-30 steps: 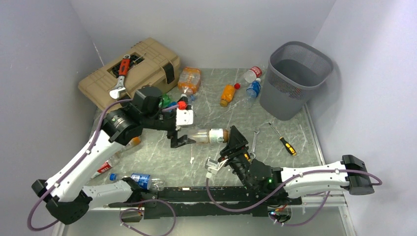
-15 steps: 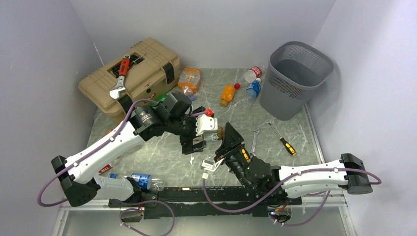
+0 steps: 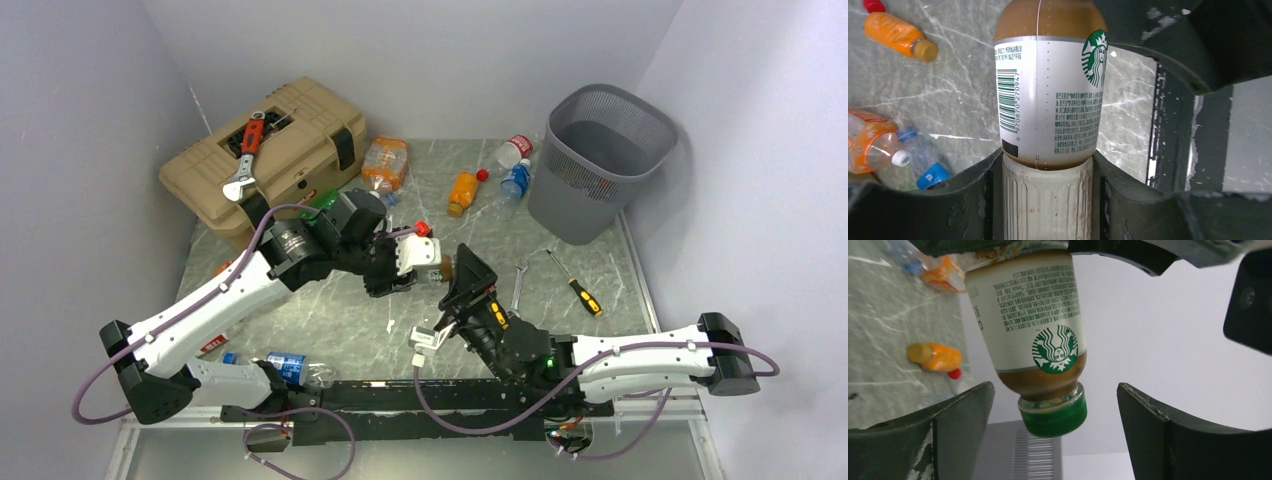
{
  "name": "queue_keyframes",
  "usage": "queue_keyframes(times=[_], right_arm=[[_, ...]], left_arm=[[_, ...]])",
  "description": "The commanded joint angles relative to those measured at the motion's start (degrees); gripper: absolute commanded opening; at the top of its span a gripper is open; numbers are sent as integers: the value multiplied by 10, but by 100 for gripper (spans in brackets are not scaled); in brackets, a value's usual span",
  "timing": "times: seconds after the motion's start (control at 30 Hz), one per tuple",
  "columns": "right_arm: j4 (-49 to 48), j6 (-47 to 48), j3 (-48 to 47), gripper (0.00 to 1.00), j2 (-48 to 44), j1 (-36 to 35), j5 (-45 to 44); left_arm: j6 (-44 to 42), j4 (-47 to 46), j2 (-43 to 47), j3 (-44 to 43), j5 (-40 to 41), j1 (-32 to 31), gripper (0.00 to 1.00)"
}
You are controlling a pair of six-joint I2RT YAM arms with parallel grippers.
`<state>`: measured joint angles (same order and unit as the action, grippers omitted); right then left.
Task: Put the plastic bottles in the bin
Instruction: Pick up the plastic bottle at the center of the board.
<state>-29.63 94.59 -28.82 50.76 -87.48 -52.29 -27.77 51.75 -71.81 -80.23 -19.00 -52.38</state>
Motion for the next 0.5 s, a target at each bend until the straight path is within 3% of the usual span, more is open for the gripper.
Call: queue_keyframes(times=[0.0, 0.07, 0.17, 0.23, 0.33, 0.4, 0.47], right_arm=[[101, -136, -56, 100, -21, -15, -3], [212, -279, -111, 100, -9, -34, -10], [343, -535, -200, 100, -18, -43, 62], [292, -708, -214, 100, -55, -33, 155], [95, -900, -140, 100, -125, 20, 309], [45, -982, -141, 100, -126, 48, 312], [61, -1036, -178, 100, -110, 74, 274]], left_arm=[[1, -83, 30, 17, 45, 0, 29], [5, -140, 51, 41, 78, 4, 25], [10, -235, 88, 90, 94, 24, 23], [28, -271, 105, 104, 78, 49, 23], [46, -315, 128, 136, 32, 89, 22], [62, -345, 145, 162, 25, 99, 23], [77, -368, 158, 187, 16, 101, 22]])
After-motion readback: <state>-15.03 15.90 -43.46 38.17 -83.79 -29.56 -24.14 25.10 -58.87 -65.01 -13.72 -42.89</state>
